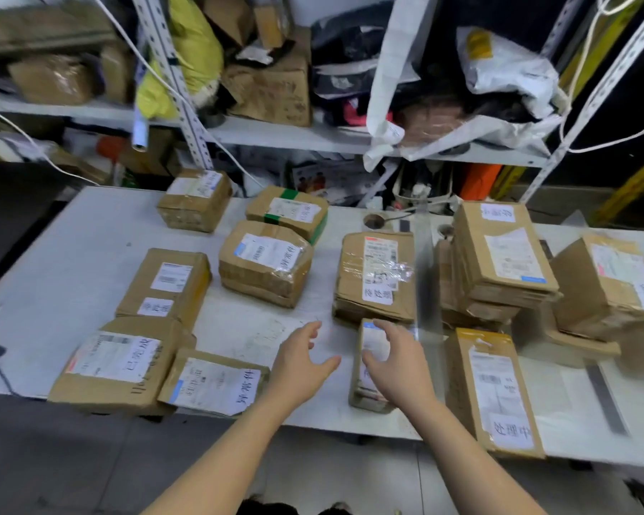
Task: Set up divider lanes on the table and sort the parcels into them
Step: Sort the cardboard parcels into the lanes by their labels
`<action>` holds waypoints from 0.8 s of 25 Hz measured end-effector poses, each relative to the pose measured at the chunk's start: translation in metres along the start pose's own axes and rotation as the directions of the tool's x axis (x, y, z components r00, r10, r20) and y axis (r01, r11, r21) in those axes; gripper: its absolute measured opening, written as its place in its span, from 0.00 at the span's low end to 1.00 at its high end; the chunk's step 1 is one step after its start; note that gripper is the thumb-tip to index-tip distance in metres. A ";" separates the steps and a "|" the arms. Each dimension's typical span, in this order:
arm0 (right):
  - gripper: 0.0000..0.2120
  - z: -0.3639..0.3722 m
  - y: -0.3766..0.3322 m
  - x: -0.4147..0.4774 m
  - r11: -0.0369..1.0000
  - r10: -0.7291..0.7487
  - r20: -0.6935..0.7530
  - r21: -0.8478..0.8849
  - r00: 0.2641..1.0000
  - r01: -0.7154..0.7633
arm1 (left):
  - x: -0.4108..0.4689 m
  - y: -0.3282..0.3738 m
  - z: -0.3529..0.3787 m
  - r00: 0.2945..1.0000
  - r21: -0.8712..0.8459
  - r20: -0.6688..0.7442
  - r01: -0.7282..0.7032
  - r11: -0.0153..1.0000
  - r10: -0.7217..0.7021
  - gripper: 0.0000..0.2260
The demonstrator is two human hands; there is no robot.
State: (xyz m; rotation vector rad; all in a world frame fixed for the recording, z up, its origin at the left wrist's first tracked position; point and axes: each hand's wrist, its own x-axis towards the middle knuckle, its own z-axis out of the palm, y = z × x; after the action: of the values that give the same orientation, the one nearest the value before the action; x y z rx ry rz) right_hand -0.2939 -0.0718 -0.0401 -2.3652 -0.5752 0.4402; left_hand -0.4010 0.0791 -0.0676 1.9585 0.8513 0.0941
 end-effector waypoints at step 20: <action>0.26 0.088 -0.177 0.267 0.910 -0.184 0.271 -0.316 0.945 0.268 | 0.168 -0.051 -0.153 0.939 0.114 -0.112 0.338 0.934 -0.326 0.23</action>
State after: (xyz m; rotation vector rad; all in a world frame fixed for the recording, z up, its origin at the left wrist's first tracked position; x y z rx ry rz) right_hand -0.1574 0.2310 -0.0287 -2.5512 -1.1107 0.5534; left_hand -0.3619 0.3085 -0.0724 1.9136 1.2669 -0.0749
